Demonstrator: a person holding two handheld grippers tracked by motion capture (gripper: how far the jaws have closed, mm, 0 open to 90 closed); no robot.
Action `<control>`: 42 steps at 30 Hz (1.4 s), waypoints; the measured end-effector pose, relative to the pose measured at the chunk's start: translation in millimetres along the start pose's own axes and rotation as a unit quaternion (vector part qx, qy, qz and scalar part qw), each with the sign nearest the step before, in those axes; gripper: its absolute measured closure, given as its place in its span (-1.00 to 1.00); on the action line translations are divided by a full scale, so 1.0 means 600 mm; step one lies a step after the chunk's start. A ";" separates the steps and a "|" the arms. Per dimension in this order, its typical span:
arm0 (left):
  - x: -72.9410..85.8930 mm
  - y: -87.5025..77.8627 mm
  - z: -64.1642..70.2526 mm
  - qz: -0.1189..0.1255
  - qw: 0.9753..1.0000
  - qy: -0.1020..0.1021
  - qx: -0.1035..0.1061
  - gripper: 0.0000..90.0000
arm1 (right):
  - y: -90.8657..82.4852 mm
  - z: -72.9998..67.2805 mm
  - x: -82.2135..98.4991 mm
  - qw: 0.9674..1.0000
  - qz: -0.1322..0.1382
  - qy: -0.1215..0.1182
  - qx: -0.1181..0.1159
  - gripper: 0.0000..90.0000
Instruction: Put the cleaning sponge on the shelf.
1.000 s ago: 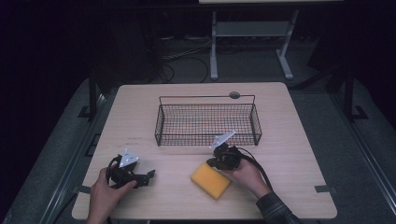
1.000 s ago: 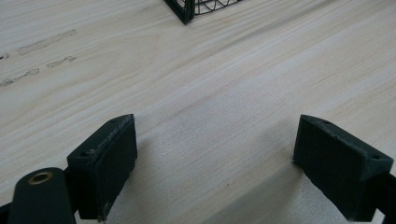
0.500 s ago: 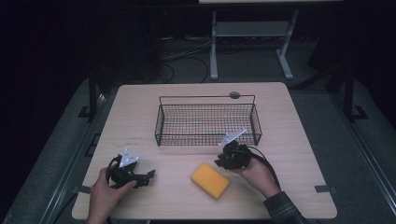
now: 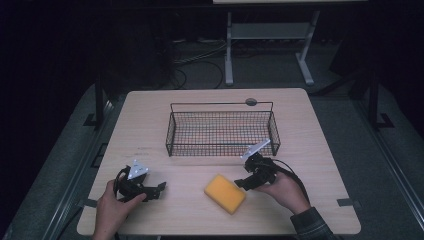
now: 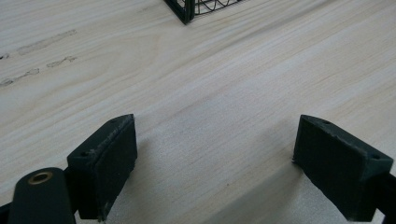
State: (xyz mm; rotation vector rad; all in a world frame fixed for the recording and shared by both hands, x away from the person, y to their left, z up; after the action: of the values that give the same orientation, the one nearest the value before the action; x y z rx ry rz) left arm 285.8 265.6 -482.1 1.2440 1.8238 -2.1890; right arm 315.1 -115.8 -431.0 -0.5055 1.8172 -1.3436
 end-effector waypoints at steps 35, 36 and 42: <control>0.000 0.000 0.000 -0.001 1.000 0.001 0.000 -0.72 | 0.028 -0.085 -0.032 0.999 -0.037 -0.035 -0.015 -0.87; 0.000 0.000 0.000 -0.001 1.000 0.001 0.000 -0.72 | 0.030 -0.085 -0.033 0.998 -0.038 -0.038 -0.014 -0.87; 0.000 0.000 0.000 -0.001 1.000 0.001 0.000 -0.72 | 0.040 -0.094 -0.039 0.998 -0.043 -0.042 -0.012 -0.87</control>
State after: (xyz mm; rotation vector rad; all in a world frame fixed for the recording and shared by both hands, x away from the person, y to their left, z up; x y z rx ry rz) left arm 285.8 265.8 -482.0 1.2459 1.8267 -2.1895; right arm 288.0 -56.5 -438.6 -0.6507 1.7610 -1.3401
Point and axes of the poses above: each handheld gripper's, and its own axes: y roughly forward along the jaws, x roughly out of its underside, z roughly to its right, the point moved 1 cm from there along y, roughly forward along the jaws, and after that the axes turned 11 degrees about -z, right-handed, at the moved point
